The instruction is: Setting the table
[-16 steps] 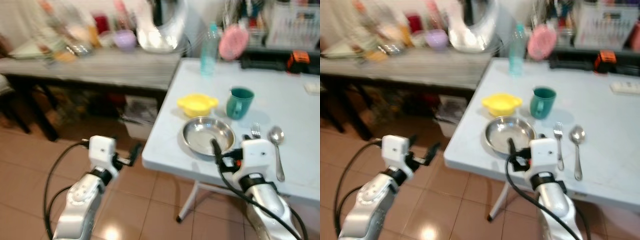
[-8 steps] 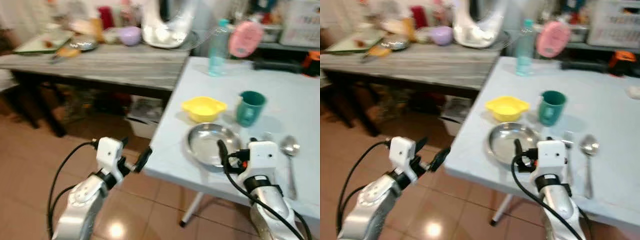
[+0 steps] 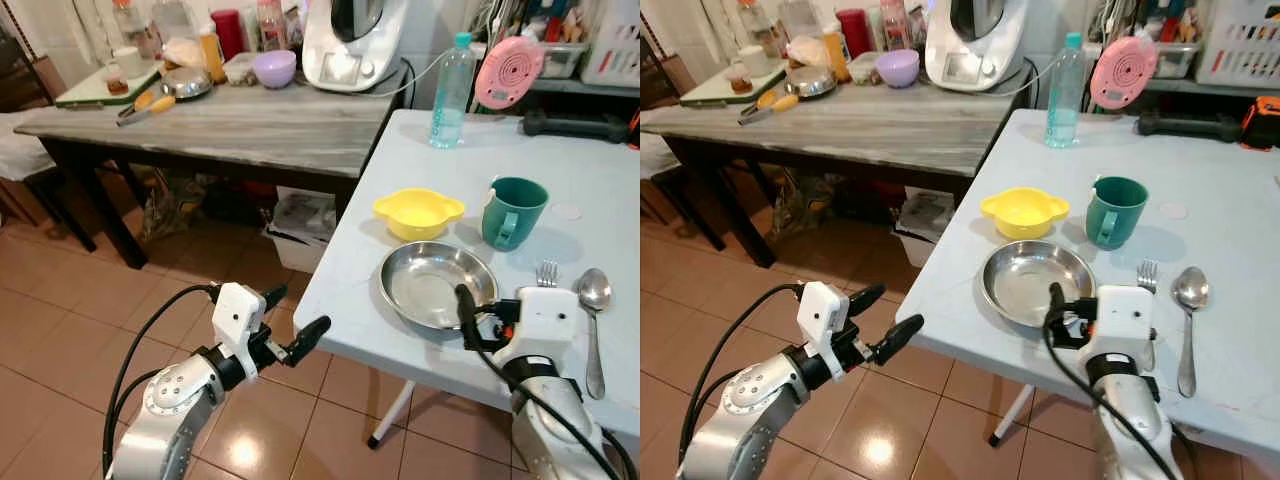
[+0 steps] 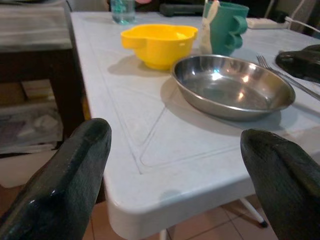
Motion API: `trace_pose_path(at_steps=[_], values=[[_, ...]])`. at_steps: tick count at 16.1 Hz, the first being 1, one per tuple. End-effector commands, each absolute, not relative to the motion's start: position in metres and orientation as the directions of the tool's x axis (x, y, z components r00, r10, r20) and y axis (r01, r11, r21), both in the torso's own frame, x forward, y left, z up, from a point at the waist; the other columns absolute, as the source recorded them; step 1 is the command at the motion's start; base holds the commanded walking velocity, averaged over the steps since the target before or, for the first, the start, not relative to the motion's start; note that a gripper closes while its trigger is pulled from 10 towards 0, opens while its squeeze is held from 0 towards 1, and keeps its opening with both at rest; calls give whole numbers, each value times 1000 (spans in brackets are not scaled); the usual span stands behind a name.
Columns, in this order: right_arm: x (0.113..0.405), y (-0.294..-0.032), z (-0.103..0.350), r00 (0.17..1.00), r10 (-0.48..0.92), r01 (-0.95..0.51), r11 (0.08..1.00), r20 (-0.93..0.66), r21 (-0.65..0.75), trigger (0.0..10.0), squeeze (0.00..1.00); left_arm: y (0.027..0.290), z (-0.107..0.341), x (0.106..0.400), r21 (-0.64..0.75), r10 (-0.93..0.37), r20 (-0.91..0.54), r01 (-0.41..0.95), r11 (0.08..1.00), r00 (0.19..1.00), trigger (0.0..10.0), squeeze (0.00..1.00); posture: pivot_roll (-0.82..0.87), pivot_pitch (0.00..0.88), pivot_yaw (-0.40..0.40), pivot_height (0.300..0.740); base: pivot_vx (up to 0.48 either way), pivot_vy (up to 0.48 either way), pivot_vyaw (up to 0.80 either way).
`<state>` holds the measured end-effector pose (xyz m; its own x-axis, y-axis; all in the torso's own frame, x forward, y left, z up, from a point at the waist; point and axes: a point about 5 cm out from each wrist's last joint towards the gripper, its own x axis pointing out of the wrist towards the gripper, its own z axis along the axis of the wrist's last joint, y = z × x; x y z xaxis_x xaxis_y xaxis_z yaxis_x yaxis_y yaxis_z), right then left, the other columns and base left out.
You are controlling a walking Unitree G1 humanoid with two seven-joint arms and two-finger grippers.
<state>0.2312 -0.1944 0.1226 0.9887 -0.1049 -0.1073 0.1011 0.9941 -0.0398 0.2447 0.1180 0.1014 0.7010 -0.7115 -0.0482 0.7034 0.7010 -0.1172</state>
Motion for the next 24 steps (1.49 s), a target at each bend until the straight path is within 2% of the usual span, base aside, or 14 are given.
trace_pose_path(at_steps=[1, 8, 15, 21, 24], values=[[234, -193, 127, 988, -111, 109, 994, -103, -28, 10000, 0, 120, 106, 245, -99, -725, -48, 719, 688, 687, 10000, 0, -123, 21, 84, 740, 0, 0, 0], [251, -197, 130, 981, -137, 140, 990, -136, 8, 10000, 0, 114, 106, 240, -122, -804, -67, 794, 595, 591, 10000, 0, -123, 39, 79, 740, 0, 0, 0], [256, -199, 127, 973, -161, 172, 983, -167, 59, 10000, 0, 110, 109, 241, -129, -811, -66, 801, 584, 581, 10000, 0, -121, 34, 83, 740, 0, 0, 0], [268, -193, 115, 958, -116, 158, 977, -262, 145, 10000, 0, 110, 109, 241, -125, -818, -80, 808, 576, 570, 10000, 0, -116, 29, 79, 740, 0, 0, 0], [264, -190, 109, 949, -105, 156, 976, -297, 154, 10000, 0, 111, 108, 241, -128, -815, -80, 805, 580, 574, 10000, 0, -111, 26, 75, 740, 0, 0, 0]])
